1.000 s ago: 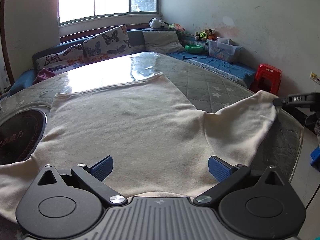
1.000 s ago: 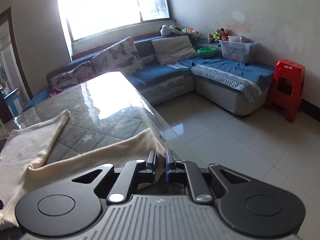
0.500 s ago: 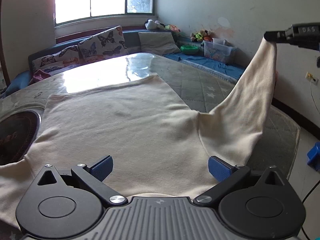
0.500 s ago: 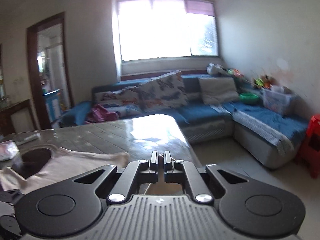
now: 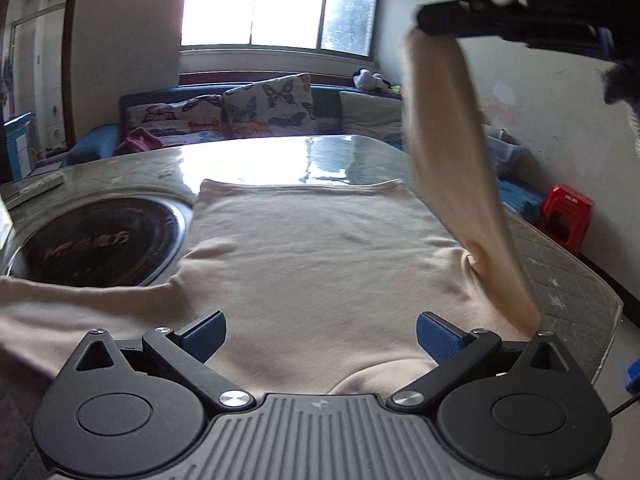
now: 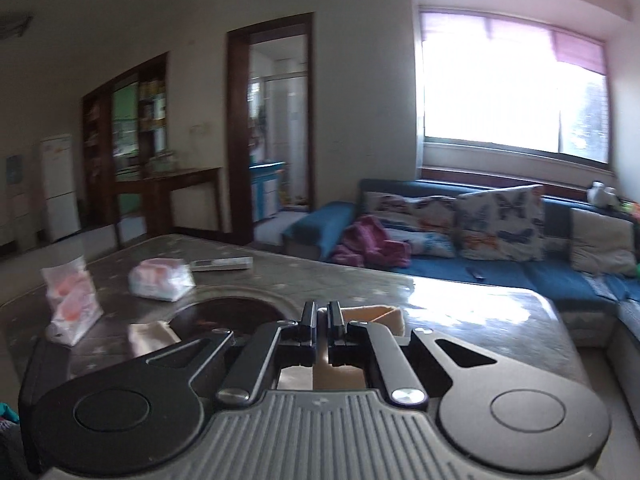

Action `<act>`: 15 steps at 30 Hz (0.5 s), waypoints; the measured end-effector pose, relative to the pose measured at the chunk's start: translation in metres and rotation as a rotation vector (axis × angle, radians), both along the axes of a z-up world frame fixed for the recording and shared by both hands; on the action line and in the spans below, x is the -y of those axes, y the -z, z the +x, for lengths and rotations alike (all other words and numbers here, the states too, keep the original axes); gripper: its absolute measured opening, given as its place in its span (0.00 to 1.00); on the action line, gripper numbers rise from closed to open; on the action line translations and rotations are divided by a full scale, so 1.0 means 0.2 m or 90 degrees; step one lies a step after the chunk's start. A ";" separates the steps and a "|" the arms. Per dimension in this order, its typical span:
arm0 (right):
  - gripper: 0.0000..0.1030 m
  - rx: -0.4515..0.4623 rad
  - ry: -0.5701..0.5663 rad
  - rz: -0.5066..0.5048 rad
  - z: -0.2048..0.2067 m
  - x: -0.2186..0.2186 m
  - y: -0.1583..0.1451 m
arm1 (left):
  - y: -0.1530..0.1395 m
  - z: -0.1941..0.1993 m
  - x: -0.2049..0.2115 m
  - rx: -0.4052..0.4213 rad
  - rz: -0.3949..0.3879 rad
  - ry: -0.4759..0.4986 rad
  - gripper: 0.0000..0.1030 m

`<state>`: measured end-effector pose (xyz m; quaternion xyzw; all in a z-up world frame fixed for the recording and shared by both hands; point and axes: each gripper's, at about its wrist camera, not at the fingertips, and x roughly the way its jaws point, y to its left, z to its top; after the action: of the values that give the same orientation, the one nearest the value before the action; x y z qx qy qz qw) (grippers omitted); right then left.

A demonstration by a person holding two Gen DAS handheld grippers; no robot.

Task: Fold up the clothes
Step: 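Grasp the sleeve near the right gripper and lift it, then fold the held sleeve across the sweatshirt body with the right gripper and release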

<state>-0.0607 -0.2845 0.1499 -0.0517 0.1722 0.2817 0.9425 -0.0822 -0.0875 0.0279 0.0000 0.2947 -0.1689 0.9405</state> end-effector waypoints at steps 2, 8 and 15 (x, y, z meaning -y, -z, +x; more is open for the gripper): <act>0.05 -0.008 -0.031 -0.003 0.02 -0.12 0.01 | 0.01 -0.01 -0.04 -0.002 -0.004 -0.013 1.00; 0.24 -0.018 -0.054 -0.014 0.01 -0.21 0.05 | 0.02 -0.04 -0.11 -0.006 -0.009 -0.035 1.00; 0.72 -0.044 0.017 -0.054 -0.04 0.03 0.15 | 0.01 -0.03 -0.17 0.006 -0.013 -0.054 0.97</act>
<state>-0.0695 -0.2903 0.1196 -0.0795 0.2170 0.2633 0.9366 -0.0873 -0.0542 0.0267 -0.0211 0.2886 -0.1321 0.9481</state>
